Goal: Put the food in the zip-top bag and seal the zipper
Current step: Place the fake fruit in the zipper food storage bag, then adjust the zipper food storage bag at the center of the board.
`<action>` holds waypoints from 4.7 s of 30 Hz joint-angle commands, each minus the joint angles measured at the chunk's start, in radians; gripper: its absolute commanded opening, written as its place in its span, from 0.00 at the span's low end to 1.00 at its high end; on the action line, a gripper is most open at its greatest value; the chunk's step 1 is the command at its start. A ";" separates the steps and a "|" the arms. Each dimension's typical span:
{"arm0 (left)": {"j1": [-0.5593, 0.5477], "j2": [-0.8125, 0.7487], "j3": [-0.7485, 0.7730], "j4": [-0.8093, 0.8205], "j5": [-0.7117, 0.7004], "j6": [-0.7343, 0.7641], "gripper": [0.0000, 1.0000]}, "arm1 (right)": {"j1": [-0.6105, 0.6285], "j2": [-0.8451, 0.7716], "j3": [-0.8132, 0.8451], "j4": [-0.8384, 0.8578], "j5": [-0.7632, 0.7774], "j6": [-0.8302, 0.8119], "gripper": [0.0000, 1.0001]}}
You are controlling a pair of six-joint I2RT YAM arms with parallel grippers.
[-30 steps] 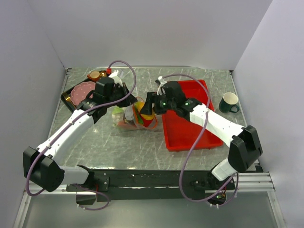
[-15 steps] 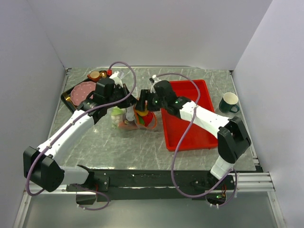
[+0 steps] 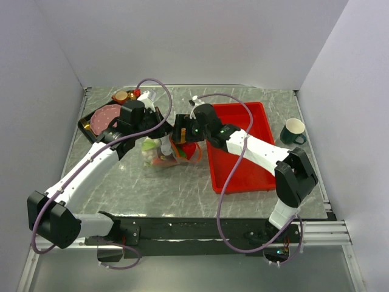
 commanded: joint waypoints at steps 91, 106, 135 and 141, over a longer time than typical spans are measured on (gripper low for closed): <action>-0.008 -0.014 0.017 0.083 0.011 -0.009 0.01 | -0.061 -0.150 -0.260 -0.052 0.071 -0.098 0.33; -0.008 -0.014 0.017 0.084 0.004 -0.009 0.01 | -0.061 -0.150 -0.239 -0.099 0.098 -0.127 0.35; -0.138 0.067 -0.089 0.175 0.140 -0.111 0.01 | -0.061 -0.275 -0.240 0.105 0.018 0.015 0.02; -0.132 0.023 0.061 -0.001 -0.065 -0.072 0.01 | -0.072 -0.307 -0.145 0.028 0.024 -0.029 0.02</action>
